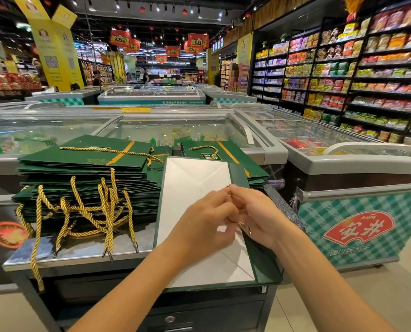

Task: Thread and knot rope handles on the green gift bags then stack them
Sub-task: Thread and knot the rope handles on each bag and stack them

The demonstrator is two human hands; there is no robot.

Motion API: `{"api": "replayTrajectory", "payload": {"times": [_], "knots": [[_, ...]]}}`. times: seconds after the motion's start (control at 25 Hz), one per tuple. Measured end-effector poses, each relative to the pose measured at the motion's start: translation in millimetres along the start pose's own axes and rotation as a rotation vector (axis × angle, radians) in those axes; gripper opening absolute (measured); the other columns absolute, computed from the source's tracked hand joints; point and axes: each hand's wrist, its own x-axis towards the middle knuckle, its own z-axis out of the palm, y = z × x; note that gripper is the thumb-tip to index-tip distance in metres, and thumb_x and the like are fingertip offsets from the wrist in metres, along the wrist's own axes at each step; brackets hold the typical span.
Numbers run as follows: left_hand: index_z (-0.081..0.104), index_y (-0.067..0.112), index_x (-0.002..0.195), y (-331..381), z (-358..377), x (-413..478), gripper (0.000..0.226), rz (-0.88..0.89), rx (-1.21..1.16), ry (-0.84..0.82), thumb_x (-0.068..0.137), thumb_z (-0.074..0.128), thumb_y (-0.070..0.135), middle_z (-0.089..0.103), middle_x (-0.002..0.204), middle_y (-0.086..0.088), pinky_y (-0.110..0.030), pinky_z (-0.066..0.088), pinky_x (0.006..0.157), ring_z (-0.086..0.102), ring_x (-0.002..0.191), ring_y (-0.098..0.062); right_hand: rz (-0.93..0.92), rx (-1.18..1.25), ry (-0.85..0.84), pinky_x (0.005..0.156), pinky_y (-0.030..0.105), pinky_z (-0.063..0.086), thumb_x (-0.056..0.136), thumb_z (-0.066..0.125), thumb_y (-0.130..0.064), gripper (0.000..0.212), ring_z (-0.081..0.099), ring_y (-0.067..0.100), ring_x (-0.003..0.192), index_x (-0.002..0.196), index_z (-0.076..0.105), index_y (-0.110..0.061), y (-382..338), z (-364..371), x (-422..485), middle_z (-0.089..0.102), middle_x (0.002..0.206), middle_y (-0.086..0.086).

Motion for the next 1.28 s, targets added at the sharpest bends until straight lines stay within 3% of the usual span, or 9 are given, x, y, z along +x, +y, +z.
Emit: {"api": "replayTrajectory", "payload": {"times": [0.08,0.16,0.28,0.44,0.56,0.64,0.76,1.0,1.28], "knots": [[0.056,0.022,0.082,-3,-5,1,0.013,-0.186,-0.038,0.114,0.078,0.065,0.014,0.053,0.084,0.012,-0.023,0.042,0.067,0.047,0.082,-0.01,-0.015,0.02,-0.016,0.07,0.032,0.061,0.106,0.05,-0.022,0.037,0.073,0.028,0.085,0.119,0.063,0.01,-2,-2,-3,0.073,0.096,0.02],[0.048,0.027,0.08,-7,-8,0,0.021,-0.347,-0.036,0.175,0.08,0.067,0.017,0.05,0.074,0.013,-0.023,0.039,0.061,0.047,0.073,-0.008,-0.038,-0.036,-0.058,0.088,0.037,0.061,0.104,0.055,-0.025,0.037,0.072,0.034,0.102,0.12,0.065,0.007,-2,-3,-5,0.074,0.108,0.024],[0.047,0.024,0.08,-9,-7,-3,0.021,-0.438,-0.131,0.225,0.083,0.066,0.015,0.049,0.062,0.009,-0.032,0.04,0.054,0.044,0.059,-0.012,-0.115,-0.196,-0.153,0.098,0.041,0.058,0.1,0.062,-0.024,0.034,0.072,0.034,0.108,0.117,0.068,0.006,-1,0,-14,0.073,0.112,0.024],[0.051,0.024,0.083,-11,-7,-3,0.016,-0.469,-0.182,0.235,0.086,0.064,0.016,0.053,0.063,0.003,-0.045,0.046,0.057,0.05,0.061,-0.018,-0.158,-0.392,-0.059,0.077,0.041,0.064,0.095,0.072,-0.025,0.027,0.077,0.033,0.085,0.105,0.074,0.0,-6,0,-22,0.077,0.097,0.017],[0.05,0.026,0.084,-12,-4,-3,0.016,-0.499,-0.154,0.211,0.087,0.063,0.017,0.055,0.062,0.003,-0.047,0.048,0.059,0.053,0.061,-0.02,-0.371,-0.701,0.183,0.054,0.033,0.051,0.083,0.083,-0.035,0.029,0.063,0.019,0.06,0.094,0.068,-0.013,0,-9,-14,0.07,0.075,0.003],[0.05,0.027,0.085,-10,-2,-5,0.015,-0.497,-0.124,0.186,0.087,0.063,0.019,0.054,0.061,0.004,-0.045,0.048,0.058,0.053,0.061,-0.019,-0.508,-0.786,0.145,0.06,0.035,0.051,0.083,0.083,-0.03,0.02,0.059,0.018,0.062,0.098,0.072,-0.023,8,-14,-10,0.067,0.074,-0.002],[0.052,0.027,0.087,-8,-3,-5,0.013,-0.479,-0.098,0.159,0.087,0.063,0.021,0.052,0.062,0.006,-0.038,0.045,0.055,0.051,0.06,-0.016,-0.557,-0.683,0.111,0.072,0.04,0.058,0.089,0.076,-0.016,0.008,0.068,0.026,0.076,0.096,0.08,-0.018,16,-20,-7,0.076,0.083,-0.001],[0.052,0.028,0.092,-7,-1,-4,0.009,-0.434,-0.022,0.085,0.093,0.061,0.026,0.052,0.065,0.013,-0.034,0.043,0.057,0.048,0.057,-0.01,-0.466,-0.694,0.037,0.065,0.033,0.052,0.096,0.069,-0.013,0.01,0.06,0.016,0.066,0.099,0.077,-0.018,20,-25,1,0.072,0.079,0.013],[0.05,0.029,0.097,-10,1,-7,0.009,-0.447,-0.064,0.082,0.098,0.059,0.027,0.058,0.07,0.01,-0.041,0.049,0.058,0.056,0.059,-0.013,-0.506,-0.723,0.074,0.065,0.031,0.052,0.096,0.07,-0.018,0.007,0.059,0.009,0.065,0.095,0.077,-0.019,20,-26,0,0.071,0.075,-0.007]]}}
